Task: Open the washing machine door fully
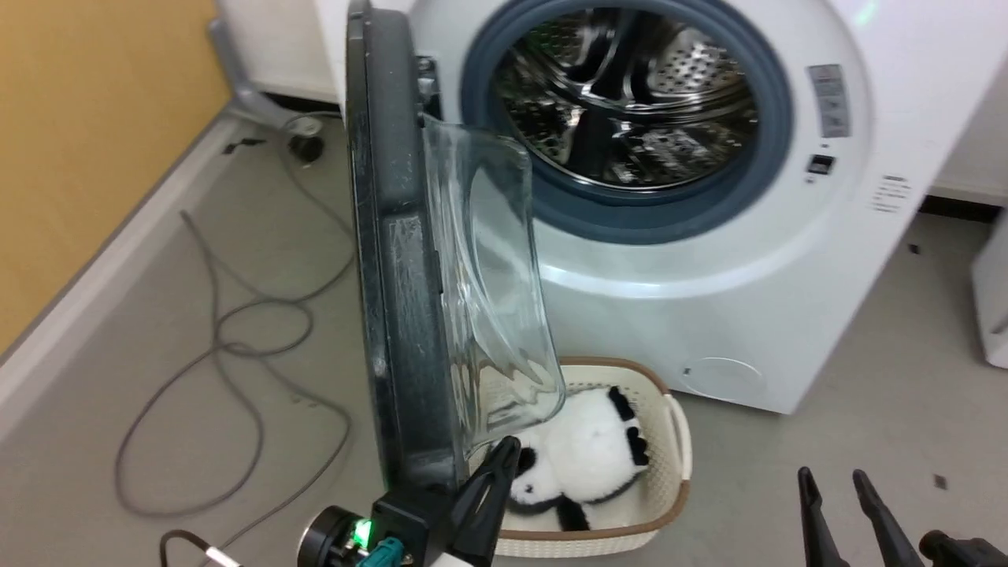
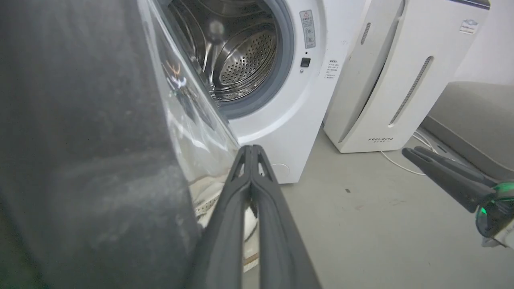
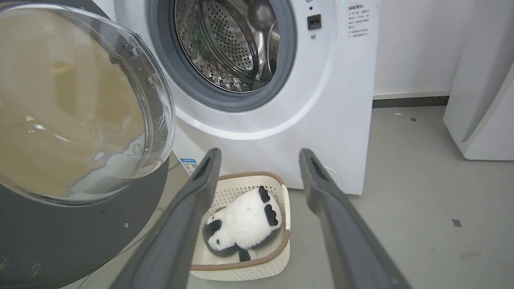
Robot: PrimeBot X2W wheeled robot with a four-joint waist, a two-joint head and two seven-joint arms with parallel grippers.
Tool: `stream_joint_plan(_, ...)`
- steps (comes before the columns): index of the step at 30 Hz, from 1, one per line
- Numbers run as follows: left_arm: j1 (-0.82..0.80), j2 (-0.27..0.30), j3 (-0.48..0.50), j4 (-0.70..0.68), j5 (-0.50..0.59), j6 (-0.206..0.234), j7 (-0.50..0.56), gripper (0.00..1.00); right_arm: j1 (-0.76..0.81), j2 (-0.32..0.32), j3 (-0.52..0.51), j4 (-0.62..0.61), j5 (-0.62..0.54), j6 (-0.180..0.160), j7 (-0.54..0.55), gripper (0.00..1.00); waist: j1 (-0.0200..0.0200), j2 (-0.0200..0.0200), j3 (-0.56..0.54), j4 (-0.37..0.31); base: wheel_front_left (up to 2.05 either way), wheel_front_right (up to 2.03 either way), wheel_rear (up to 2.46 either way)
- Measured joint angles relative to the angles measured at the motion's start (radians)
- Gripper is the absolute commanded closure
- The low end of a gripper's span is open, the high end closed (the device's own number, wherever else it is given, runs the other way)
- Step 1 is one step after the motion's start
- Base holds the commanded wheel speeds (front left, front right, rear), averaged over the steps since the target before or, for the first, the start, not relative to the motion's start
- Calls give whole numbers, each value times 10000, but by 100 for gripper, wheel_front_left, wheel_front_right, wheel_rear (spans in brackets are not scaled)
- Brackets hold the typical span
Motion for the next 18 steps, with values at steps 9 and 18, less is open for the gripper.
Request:
stream_joint_plan(9, -213, 77, 159, 46, -92, 115, -46, 100, -10, -35, 113, 96, 176, 0, 0, 0, 0, 0, 128, 1245, 0, 0, 0)
stream_joint_plan(18, -212, 322, 861, 38, -299, 435, -194, 100, -267, -117, 466, 169, 236, 0, -2, 0, 0, 0, 327, 2291, 0, 0, 0)
